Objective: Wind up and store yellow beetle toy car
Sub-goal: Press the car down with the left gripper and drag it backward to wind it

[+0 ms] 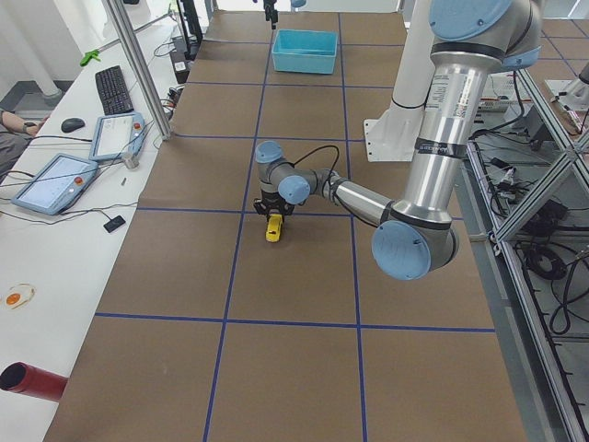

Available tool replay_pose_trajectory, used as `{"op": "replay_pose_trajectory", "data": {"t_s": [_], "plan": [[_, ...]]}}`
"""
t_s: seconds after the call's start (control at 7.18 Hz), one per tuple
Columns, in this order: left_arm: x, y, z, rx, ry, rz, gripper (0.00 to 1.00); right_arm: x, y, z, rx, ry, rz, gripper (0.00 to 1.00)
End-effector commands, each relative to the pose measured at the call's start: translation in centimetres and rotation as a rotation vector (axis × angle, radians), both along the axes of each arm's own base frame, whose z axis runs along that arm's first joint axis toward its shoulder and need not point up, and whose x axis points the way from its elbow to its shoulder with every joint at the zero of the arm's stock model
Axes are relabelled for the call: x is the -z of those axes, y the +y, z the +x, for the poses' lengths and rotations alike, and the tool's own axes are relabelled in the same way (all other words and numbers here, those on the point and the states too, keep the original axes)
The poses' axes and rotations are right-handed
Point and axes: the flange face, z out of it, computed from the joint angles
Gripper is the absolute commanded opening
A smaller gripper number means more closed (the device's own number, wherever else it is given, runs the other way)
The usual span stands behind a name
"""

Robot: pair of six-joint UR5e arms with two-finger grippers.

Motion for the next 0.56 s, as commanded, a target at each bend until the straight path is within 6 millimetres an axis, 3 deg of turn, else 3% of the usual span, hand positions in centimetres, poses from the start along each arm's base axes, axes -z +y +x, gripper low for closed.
{"op": "replay_pose_trajectory", "data": {"t_s": [0.0, 0.42], "plan": [[0.08, -0.22, -1.15, -0.011, 0.043, -0.044, 0.0, -0.04, 0.0, 0.0, 0.0, 0.0, -0.001, 1.0], [-0.34, 0.17, -1.67, -0.024, 0.119, 0.005, 0.0, -0.39, 0.25, 0.06, 0.0, 0.002, -0.007, 1.0]]}}
